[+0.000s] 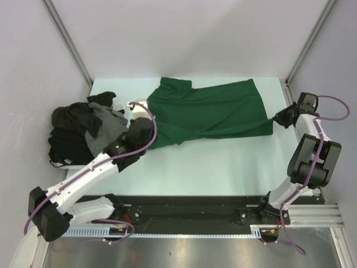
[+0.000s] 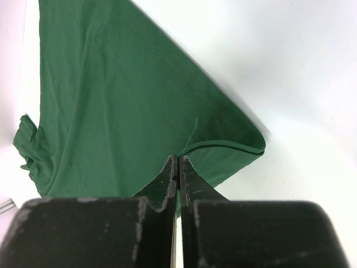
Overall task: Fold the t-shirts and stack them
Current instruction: Fold the flattened tshirt in 1/3 of the way
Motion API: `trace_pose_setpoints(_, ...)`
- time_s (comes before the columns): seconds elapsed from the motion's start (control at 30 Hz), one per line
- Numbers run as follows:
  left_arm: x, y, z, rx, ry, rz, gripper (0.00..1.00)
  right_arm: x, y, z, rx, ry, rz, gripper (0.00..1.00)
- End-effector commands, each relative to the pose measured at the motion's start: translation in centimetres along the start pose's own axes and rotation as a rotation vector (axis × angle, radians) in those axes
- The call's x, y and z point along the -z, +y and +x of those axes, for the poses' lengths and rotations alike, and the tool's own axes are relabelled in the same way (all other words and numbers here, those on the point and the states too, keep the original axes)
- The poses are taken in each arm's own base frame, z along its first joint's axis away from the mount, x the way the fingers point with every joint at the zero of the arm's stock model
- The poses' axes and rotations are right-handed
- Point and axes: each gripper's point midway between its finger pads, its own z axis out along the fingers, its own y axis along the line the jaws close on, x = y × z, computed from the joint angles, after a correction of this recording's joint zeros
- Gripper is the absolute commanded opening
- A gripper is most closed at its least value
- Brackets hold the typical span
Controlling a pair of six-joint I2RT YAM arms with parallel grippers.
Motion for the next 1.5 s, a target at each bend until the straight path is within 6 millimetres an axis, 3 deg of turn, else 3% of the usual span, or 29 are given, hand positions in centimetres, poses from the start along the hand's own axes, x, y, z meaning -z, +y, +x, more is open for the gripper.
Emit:
trace_pose_setpoints(0.0, 0.2, 0.3, -1.2, 0.036, -0.032, 0.008, 0.00, 0.0, 1.5, -1.7, 0.011, -0.054, -0.028, 0.00)
trace_pose_setpoints(0.37, 0.2, 0.4, -1.3, 0.013, -0.035, 0.020, 0.00, -0.2, 0.9, -2.0, 0.001, -0.064, -0.004, 0.00)
trace_pose_setpoints(0.73, 0.7, 1.2, 0.2, 0.025, -0.015, 0.016, 0.00, -0.4, 0.6, -2.1, 0.001, -0.071, 0.008, 0.00)
trace_pose_setpoints(1.1, 0.7, 1.6, 0.5, 0.027, -0.011, 0.003, 0.00, 0.1, 0.3, -2.4, -0.004, -0.081, 0.015, 0.00)
trace_pose_setpoints(1.47, 0.8, 1.9, 0.4, 0.018, -0.004, -0.018, 0.00, -0.1, 0.2, -1.5, -0.016, -0.064, 0.001, 0.00)
